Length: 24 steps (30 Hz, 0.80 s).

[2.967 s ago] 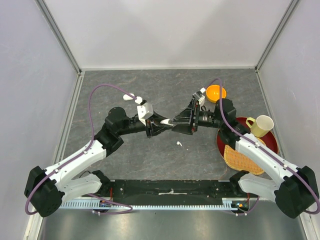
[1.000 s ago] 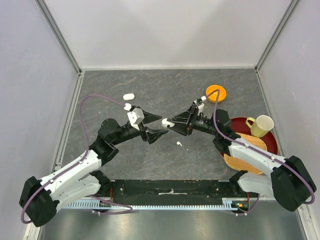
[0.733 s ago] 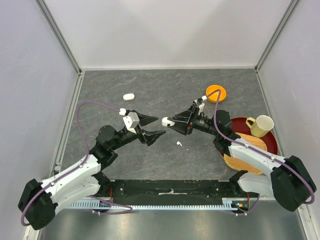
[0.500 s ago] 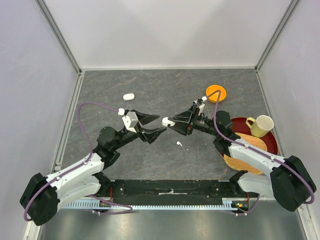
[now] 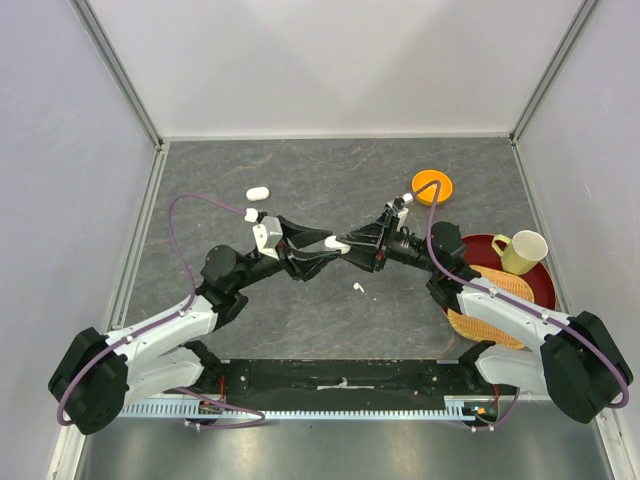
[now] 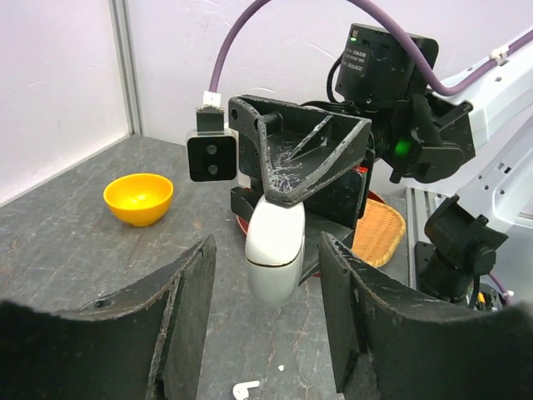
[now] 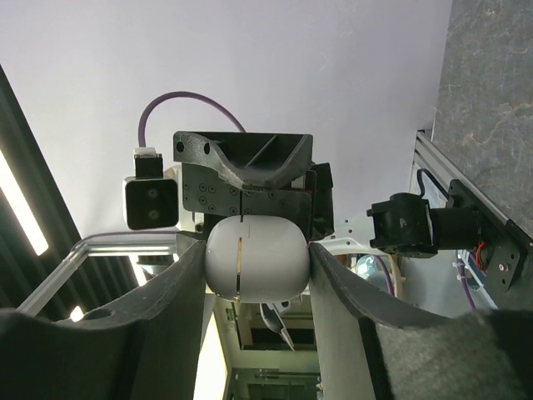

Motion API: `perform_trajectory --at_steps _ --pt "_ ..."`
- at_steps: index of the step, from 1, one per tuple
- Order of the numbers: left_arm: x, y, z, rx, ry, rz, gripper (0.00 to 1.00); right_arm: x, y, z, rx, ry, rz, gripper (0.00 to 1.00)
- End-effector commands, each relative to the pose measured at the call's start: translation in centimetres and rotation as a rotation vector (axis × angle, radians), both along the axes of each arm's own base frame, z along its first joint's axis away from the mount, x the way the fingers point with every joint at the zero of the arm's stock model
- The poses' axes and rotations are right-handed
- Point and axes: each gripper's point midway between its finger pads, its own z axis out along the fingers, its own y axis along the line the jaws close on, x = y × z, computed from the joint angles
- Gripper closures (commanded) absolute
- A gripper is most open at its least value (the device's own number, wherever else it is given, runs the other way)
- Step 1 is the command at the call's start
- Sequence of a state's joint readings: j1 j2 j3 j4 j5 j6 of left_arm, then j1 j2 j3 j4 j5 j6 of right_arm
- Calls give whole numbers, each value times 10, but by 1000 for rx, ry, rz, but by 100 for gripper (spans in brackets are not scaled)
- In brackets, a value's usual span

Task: Insert the wireless bluetooth earbuds into the charging case
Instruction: Pick up the charging case at the center of the board.

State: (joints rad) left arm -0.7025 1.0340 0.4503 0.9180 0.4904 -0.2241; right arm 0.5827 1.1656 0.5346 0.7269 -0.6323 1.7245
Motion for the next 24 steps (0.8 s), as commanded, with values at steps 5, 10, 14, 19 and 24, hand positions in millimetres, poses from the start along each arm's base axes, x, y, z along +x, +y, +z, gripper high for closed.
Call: perform_trajectory --at_steps 5,10,14,19,24 --pt "-11 -8 18 -32 -19 -86 41 -7 -3 29 69 -68 14 76" --pt "-10 -9 18 -38 -21 -84 41 -7 -3 29 72 -61 15 76" --pt "-7 -10 19 -50 -20 -81 45 -7 -3 29 71 -58 16 76" --pt "-4 -11 21 -72 -20 -75 47 -7 -2 27 69 -56 19 76" --pt "-4 -12 21 -81 -22 -81 51 -6 -2 26 68 -50 17 76"
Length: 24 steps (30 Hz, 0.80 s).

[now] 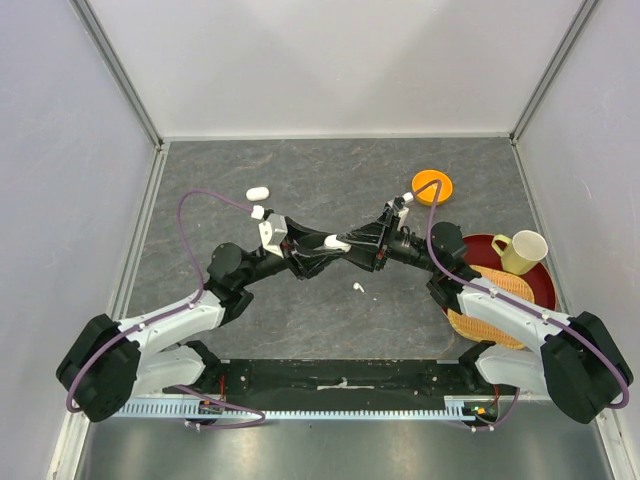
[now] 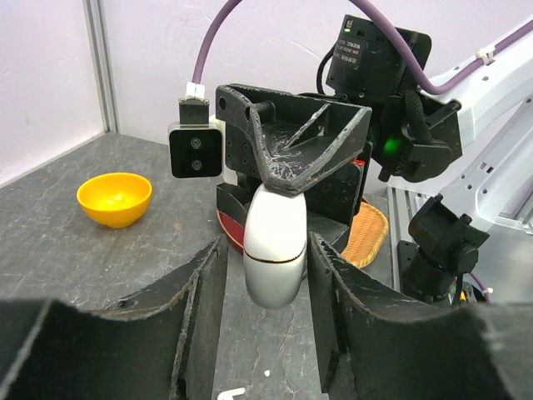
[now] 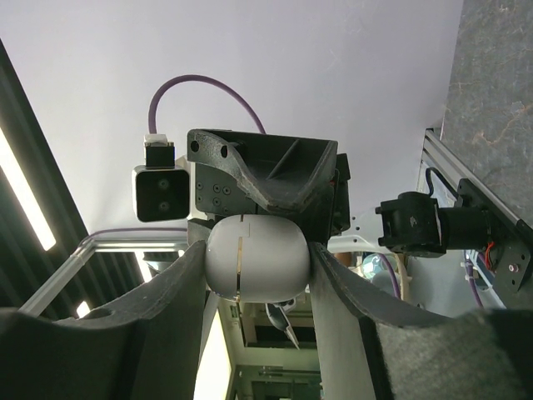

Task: Insert the wireless bluetooth earbuds into the charging case
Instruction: Pick up the charging case at the center of the board.

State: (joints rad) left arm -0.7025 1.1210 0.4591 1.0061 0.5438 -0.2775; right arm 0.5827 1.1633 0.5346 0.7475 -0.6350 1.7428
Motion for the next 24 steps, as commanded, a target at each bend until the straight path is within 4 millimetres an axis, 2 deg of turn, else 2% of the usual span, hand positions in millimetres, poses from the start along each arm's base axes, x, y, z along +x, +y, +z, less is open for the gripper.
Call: perform_trajectory --at_steps 1,5,20,23,24 --pt "-1 -1 27 -74 -47 -12 52 -5 -2 21 49 -45 12 76" --pt "0 -2 25 -69 -43 -13 55 -5 -1 21 49 -45 14 76" --pt "2 -5 20 -65 -25 -16 50 -5 -1 24 66 -46 15 76" --pt "3 -6 20 -65 -23 -16 52 -5 -2 23 65 -45 13 76" --pt "4 -6 21 -66 -24 -13 60 -5 -2 23 64 -45 14 76"
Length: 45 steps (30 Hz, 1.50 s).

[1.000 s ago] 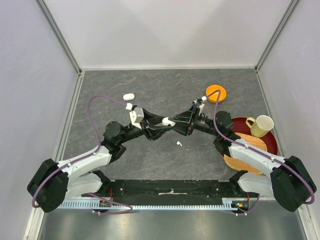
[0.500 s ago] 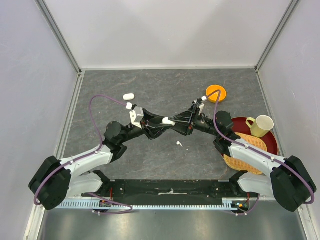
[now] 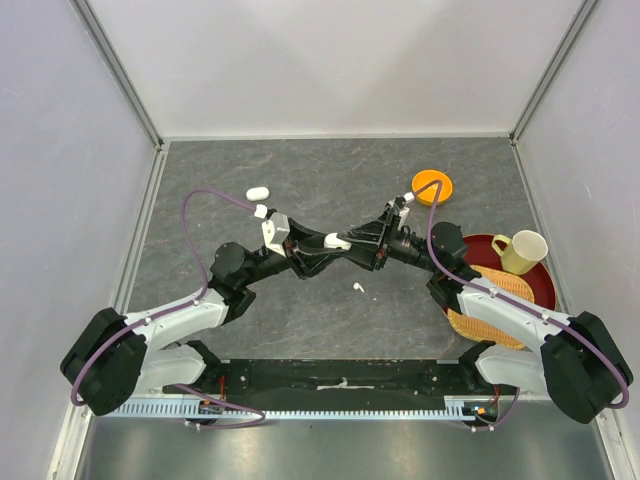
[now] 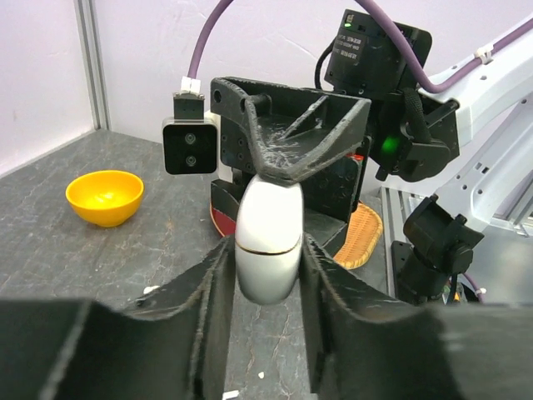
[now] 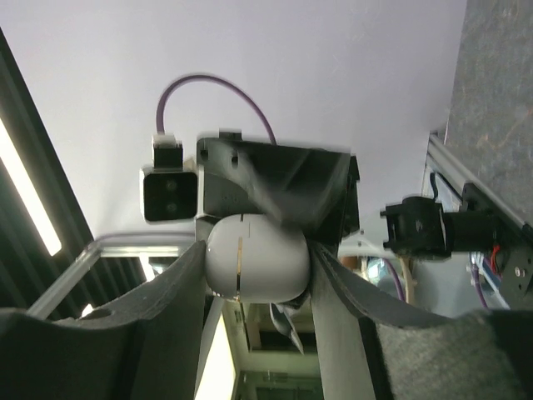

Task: Insert the wireless bluetooth earbuds into the charging case
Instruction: Pick up the charging case at the center of the board.

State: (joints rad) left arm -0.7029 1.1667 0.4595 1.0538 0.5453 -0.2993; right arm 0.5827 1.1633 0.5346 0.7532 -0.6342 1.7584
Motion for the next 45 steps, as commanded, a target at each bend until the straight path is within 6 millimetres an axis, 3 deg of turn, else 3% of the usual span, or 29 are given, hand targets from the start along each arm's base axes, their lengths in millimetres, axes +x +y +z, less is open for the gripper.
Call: perform_trajectory --at_steps 1,6,12,19,27,29,30,32,33,36,39,45 --pt "0 -1 26 -60 -41 -5 64 -5 -2 21 56 -52 13 76" --pt "1 0 29 -73 -40 4 68 -6 -2 17 48 -45 11 76" --pt "0 0 31 -81 -43 4 55 -5 -2 14 46 -36 4 76" --pt "0 -1 28 -75 -35 2 54 -3 -2 14 45 -35 1 75" --pt "2 -3 24 -62 -23 0 90 -4 -2 16 50 -40 3 73" --pt "4 -2 24 -65 -19 10 97 -5 -3 16 51 -47 2 68" --pt "4 -2 23 -66 -15 10 98 -4 -3 15 49 -49 0 56" --pt "4 -1 23 -68 -10 15 98 -5 -4 15 35 -71 -10 42" --pt "3 0 24 -73 -6 16 98 -4 -4 14 29 -83 -19 31" --pt "2 5 25 -83 2 31 98 -2 -7 16 -28 -161 -60 13" --pt "1 10 24 -74 16 52 98 4 -9 14 -169 -259 -100 6" --pt "-3 30 26 -108 44 129 98 14 -40 12 -537 -463 -223 5"
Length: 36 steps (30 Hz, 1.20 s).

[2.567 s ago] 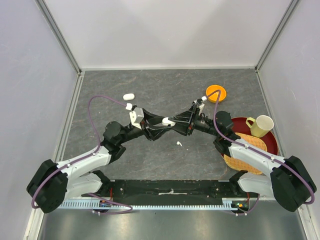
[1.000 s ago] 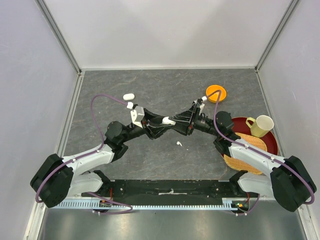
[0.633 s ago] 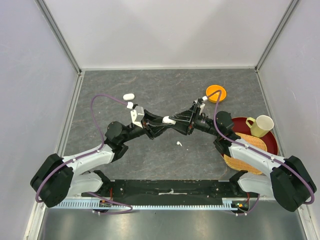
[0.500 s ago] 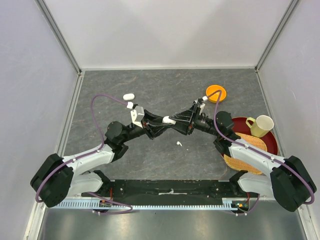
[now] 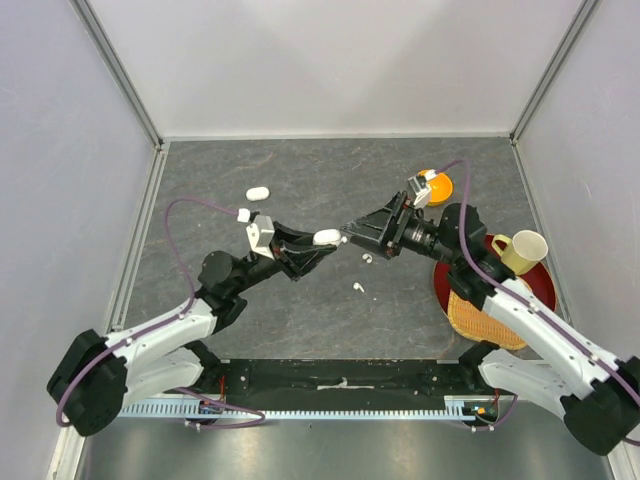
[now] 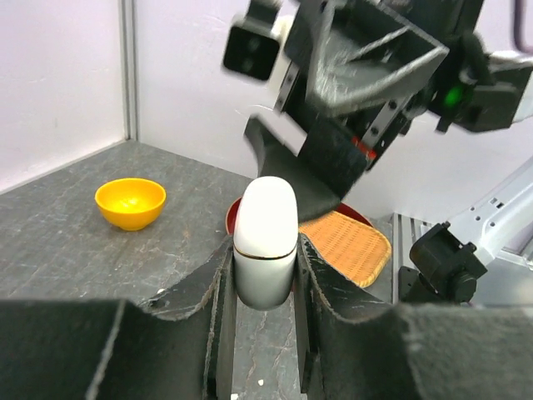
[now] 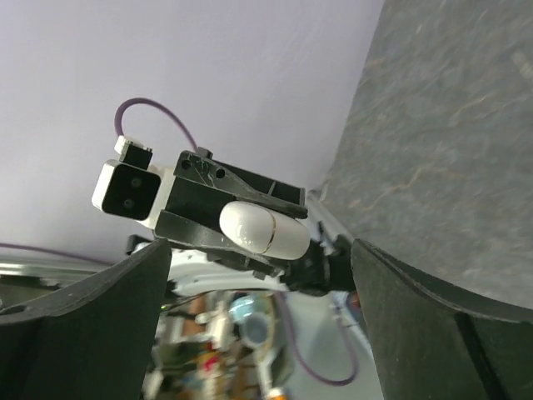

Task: Insert the wireless bluetooth earbuds into the charging case
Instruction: Pick up the charging case at the center of the board, then open the charging case.

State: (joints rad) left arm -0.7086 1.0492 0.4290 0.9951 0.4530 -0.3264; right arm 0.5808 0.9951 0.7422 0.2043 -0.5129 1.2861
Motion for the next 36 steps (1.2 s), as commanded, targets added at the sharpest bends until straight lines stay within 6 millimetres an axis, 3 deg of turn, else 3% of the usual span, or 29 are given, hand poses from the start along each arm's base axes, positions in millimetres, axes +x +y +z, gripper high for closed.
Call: perform_trajectory --at_steps 1,4,9,17,25,36 --pt "-1 16 7 -56 25 64 98 5 -31 -5 -323 -227 -98 5" --pt "-7 18 8 -37 -7 54 98 2 -40 2 -399 -313 -98 5" --pt "-14 14 8 -15 -38 7 98 -6 -35 14 -427 -385 -28 4" --pt "-21 1 7 -14 -31 -84 98 -10 -26 10 -469 -393 20 4" --pt "-25 -5 13 -28 -46 -135 98 -11 -22 -8 -517 -359 52 4" --pt "-32 -7 18 -24 -67 -175 98 -10 -16 -10 -513 -342 55 4"
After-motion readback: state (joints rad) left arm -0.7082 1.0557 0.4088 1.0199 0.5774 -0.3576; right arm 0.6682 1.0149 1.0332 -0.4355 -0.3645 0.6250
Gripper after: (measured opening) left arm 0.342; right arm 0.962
